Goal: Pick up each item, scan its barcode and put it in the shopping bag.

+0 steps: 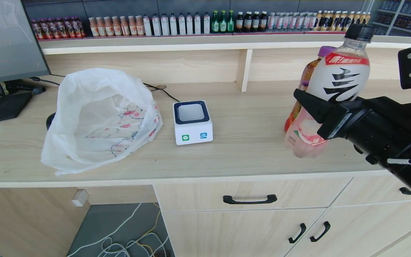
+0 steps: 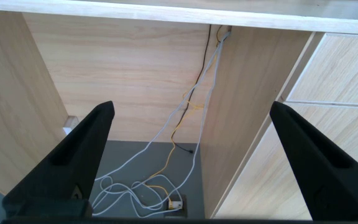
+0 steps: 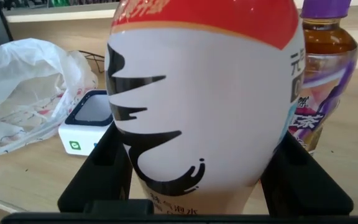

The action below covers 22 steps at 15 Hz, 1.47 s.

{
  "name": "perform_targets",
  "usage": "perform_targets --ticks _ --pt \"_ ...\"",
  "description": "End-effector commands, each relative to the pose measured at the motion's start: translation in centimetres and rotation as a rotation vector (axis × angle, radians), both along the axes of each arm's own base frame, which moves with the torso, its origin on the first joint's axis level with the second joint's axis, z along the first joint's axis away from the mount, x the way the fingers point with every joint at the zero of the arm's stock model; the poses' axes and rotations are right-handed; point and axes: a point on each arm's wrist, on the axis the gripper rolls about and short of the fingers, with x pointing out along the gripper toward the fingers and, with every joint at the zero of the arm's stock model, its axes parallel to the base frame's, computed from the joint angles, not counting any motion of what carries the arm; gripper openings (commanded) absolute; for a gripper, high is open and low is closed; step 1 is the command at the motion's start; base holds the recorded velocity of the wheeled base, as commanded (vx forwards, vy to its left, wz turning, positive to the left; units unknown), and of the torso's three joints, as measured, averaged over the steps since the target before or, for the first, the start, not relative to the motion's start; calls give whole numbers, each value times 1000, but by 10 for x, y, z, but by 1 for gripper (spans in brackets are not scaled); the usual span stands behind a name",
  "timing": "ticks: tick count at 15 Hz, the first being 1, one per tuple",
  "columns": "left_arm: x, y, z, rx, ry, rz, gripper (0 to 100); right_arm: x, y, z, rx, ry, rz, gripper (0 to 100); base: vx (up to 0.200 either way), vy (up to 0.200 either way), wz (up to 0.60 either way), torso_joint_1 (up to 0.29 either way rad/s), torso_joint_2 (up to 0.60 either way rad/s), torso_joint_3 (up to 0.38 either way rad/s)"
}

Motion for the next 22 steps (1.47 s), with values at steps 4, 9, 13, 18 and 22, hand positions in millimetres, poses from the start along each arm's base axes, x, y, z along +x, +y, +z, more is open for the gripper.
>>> perform_targets --ticks 4,9,13,18,22 --pt "0 0 0 -2 -1 1 100 -8 -7 -8 -23 18 -8 0 0 50 0 1 1 1" --pt "0 0 0 -2 -1 1 100 -4 -4 -6 -21 12 -9 0 0 200 0 6 4 -1" --pt "0 0 0 -2 -1 1 100 2 -1 -4 -18 8 -9 0 0 200 0 1 1 2" --pt "0 0 0 -2 -1 1 100 1 -1 -2 -14 2 -9 0 0 200 0 4 -2 2" --pt "0 0 0 0 -1 1 100 3 1 1 -17 -7 -6 0 0 0 0 0 0 0"
